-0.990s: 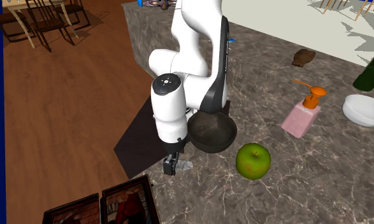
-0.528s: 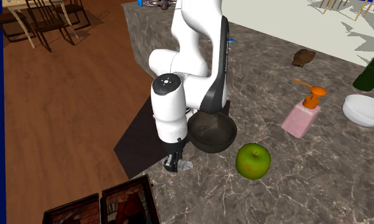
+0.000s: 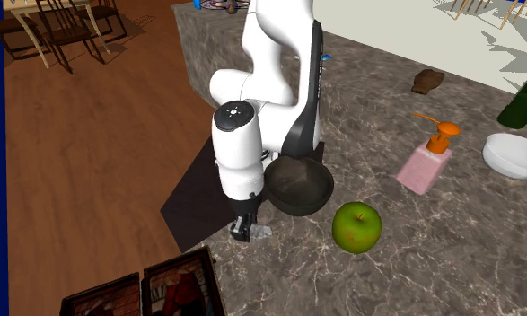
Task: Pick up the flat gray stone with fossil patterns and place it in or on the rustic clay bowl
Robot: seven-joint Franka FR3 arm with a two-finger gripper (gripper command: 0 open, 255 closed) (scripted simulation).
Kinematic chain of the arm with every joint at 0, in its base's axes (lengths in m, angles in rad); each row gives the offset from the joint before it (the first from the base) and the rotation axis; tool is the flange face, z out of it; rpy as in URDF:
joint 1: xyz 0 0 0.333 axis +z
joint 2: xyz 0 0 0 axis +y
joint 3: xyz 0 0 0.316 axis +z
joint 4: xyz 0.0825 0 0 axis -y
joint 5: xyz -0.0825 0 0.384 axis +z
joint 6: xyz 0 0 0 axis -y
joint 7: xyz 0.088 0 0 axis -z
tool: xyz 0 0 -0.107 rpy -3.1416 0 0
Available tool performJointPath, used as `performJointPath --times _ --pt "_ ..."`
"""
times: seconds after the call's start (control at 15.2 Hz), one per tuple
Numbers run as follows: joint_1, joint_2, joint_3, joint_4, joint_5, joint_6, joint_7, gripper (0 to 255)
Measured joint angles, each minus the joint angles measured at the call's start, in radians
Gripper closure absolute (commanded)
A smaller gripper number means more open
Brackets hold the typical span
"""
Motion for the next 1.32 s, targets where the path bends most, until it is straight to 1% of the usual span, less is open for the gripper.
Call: performJointPath --times 0.53,0.92,1.32 --pt "0.004 -0.147 -0.048 0.038 -0.045 -0.183 0.019 255" --pt "-0.002 -0.231 -0.088 0.077 -0.084 -0.304 0.026 255" --pt "-0.010 -0.283 -0.119 0.130 -0.117 -0.408 0.038 255"
